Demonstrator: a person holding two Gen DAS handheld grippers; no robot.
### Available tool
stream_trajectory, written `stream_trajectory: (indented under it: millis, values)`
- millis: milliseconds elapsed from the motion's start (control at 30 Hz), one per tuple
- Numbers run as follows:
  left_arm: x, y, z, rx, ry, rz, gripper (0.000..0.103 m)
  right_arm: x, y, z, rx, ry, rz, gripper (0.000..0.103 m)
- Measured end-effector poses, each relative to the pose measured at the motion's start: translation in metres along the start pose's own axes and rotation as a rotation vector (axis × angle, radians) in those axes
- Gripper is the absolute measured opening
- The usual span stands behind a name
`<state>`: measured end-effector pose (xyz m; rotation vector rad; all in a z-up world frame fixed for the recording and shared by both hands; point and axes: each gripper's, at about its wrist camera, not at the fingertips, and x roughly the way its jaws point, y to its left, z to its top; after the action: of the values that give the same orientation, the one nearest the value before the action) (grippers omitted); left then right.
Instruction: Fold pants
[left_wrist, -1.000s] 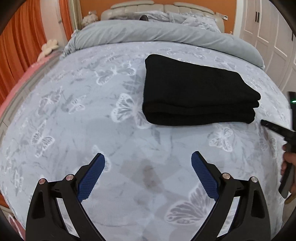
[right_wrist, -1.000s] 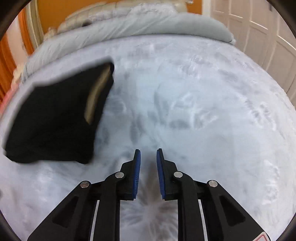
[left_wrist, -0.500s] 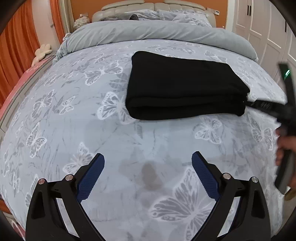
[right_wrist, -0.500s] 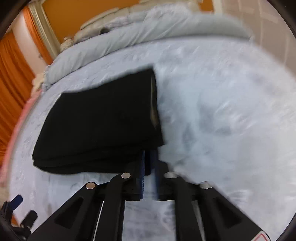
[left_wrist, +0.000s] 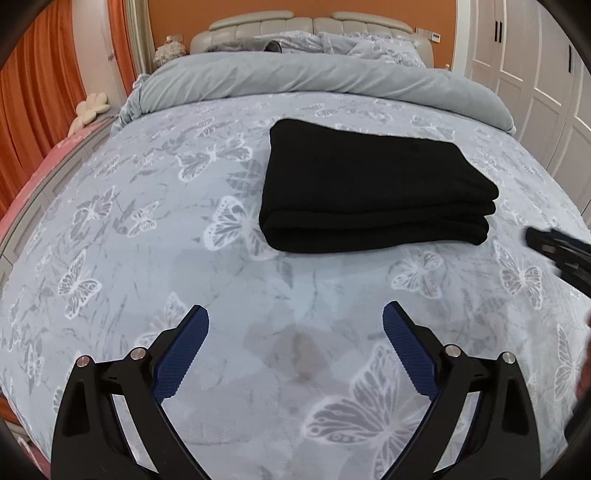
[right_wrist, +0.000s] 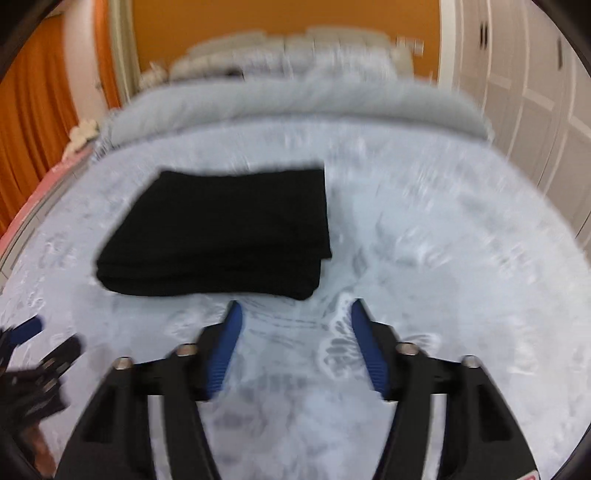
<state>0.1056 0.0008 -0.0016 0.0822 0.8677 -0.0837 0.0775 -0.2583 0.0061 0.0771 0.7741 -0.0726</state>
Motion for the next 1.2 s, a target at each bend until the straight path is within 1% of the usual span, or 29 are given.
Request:
stream_trajectory:
  millis: [67,100,167,200,300,367,467,533,600,733,800,900,1033,1100,1200]
  values:
    - [-0.008,-0.001,-0.002,0.005,-0.027,0.005,0.093,-0.035,0.01,-0.016,-0.028,-0.067,-0.013,0.064]
    - [-0.012,-0.001,-0.002,0.009,-0.044,0.015,0.093,-0.043,0.007,-0.019,-0.024,-0.094,-0.017,0.066]
    - [-0.026,-0.003,-0.005,0.024,-0.093,0.039,0.096,-0.064,0.009,-0.036,0.0,-0.144,-0.017,0.074]
    - [-0.037,-0.004,-0.008,0.035,-0.128,0.049,0.098,-0.072,0.004,-0.045,0.02,-0.158,-0.021,0.075]
    - [-0.057,-0.003,-0.019,0.04,-0.174,0.071,0.098,-0.08,-0.007,-0.061,0.046,-0.145,-0.016,0.075]
    - [-0.068,-0.002,-0.03,0.022,-0.169,0.052,0.098,-0.076,-0.007,-0.067,0.035,-0.123,-0.027,0.075]
    - [-0.074,0.002,-0.046,-0.032,-0.132,-0.013,0.098,-0.074,-0.01,-0.076,0.031,-0.1,-0.04,0.075]
    - [-0.073,0.004,-0.054,-0.059,-0.11,-0.02,0.098,-0.076,-0.013,-0.083,0.044,-0.094,-0.039,0.075]
    - [-0.072,0.004,-0.059,-0.068,-0.106,-0.009,0.098,-0.075,-0.015,-0.086,0.059,-0.081,-0.037,0.075]
    - [-0.066,0.007,-0.064,-0.055,-0.083,0.008,0.098,-0.072,-0.01,-0.093,0.059,-0.063,-0.048,0.075]
    - [-0.066,0.008,-0.065,-0.049,-0.086,0.024,0.098,-0.069,-0.007,-0.096,0.052,-0.057,-0.054,0.075]
    - [-0.066,0.006,-0.066,-0.025,-0.079,0.021,0.098,-0.065,-0.002,-0.097,0.043,-0.051,-0.055,0.075]
    - [-0.069,0.002,-0.067,0.004,-0.09,0.026,0.098,-0.063,0.003,-0.097,0.038,-0.051,-0.05,0.075]
    - [-0.07,0.0,-0.068,0.019,-0.094,0.019,0.098,-0.063,0.005,-0.097,0.033,-0.053,-0.05,0.075]
    - [-0.071,-0.002,-0.068,0.029,-0.09,-0.015,0.098,-0.063,0.007,-0.097,0.036,-0.054,-0.047,0.075]
